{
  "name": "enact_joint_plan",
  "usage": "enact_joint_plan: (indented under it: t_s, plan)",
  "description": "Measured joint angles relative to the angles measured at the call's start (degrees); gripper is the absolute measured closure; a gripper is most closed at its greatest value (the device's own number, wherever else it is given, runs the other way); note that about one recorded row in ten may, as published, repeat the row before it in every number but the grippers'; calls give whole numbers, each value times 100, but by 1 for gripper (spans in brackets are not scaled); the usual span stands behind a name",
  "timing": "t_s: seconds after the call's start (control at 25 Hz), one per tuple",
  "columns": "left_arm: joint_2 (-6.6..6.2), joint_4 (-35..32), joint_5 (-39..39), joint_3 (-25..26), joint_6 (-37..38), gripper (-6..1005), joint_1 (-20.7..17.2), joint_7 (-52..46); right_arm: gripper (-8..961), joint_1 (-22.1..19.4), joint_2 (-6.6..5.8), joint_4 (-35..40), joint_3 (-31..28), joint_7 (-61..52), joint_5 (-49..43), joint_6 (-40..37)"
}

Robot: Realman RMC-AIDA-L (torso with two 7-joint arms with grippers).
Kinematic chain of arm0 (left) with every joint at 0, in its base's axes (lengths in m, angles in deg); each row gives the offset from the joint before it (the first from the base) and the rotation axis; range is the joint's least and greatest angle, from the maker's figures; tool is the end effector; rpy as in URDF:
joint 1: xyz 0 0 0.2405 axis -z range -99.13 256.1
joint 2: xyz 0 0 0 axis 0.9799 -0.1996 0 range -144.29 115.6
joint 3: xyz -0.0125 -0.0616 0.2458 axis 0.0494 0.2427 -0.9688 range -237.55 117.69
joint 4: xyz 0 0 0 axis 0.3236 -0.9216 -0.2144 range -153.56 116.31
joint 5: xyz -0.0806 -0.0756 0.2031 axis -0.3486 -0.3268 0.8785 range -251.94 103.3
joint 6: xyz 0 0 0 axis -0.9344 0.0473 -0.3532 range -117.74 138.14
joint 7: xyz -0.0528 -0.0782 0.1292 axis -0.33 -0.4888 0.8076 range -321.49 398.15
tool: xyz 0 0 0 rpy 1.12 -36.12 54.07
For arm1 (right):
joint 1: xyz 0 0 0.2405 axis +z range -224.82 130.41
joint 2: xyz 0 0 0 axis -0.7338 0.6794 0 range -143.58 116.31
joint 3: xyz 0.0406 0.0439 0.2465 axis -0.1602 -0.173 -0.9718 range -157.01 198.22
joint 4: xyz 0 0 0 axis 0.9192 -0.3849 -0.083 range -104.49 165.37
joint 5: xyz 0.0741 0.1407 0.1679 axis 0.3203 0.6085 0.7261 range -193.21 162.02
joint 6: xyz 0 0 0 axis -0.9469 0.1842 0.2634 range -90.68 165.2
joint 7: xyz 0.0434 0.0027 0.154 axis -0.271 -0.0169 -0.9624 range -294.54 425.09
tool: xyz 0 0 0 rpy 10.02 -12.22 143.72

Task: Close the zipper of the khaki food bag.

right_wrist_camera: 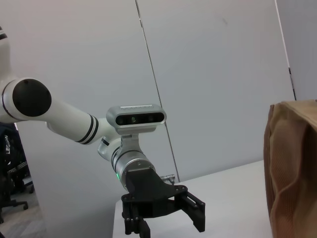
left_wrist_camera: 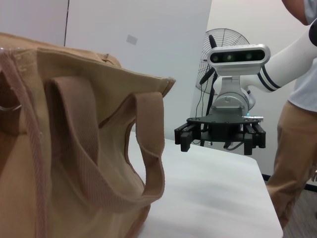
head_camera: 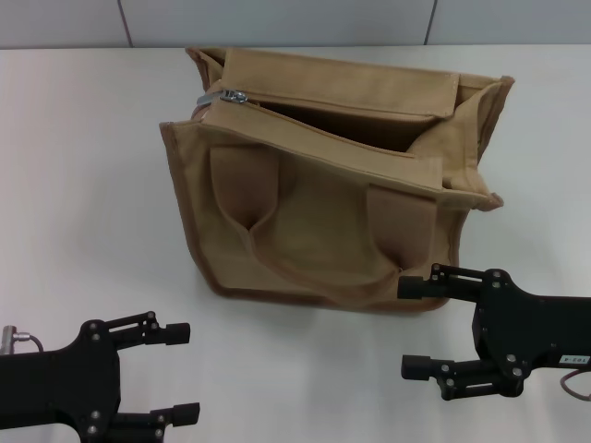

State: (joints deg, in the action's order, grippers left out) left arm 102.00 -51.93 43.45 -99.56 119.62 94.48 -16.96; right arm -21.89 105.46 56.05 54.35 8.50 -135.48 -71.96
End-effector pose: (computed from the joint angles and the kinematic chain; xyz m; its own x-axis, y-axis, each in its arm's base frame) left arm -0.3214 0.2248 -0.0046 0.8177 0.1949 0.5416 0.2476 -0.9685 -0.0253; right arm 0.2759 0.2567 -0.0338 0.7376 -0.2049 -0.6434 -0.2230 -0.9733 0.0544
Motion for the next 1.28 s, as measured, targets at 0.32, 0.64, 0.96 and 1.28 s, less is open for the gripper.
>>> enact_joint_plan:
  t_s: [0.32, 0.64, 0.96, 1.28]
  plan:
    - [10, 0, -1, -1, -1, 182, 0, 26, 116, 10, 0, 23, 0, 16, 1, 1]
    - [66, 29, -160, 1077, -30, 195, 3, 158, 116, 0, 9, -31, 0, 51, 1, 84]
    - [229, 559, -729, 3148, -1066, 207, 290, 173, 115, 17, 23, -332, 0, 303, 40, 127]
    - [241, 1305, -586, 2768, -1749, 219, 1033, 467, 115, 47, 30, -470, -2, 358, 47, 237]
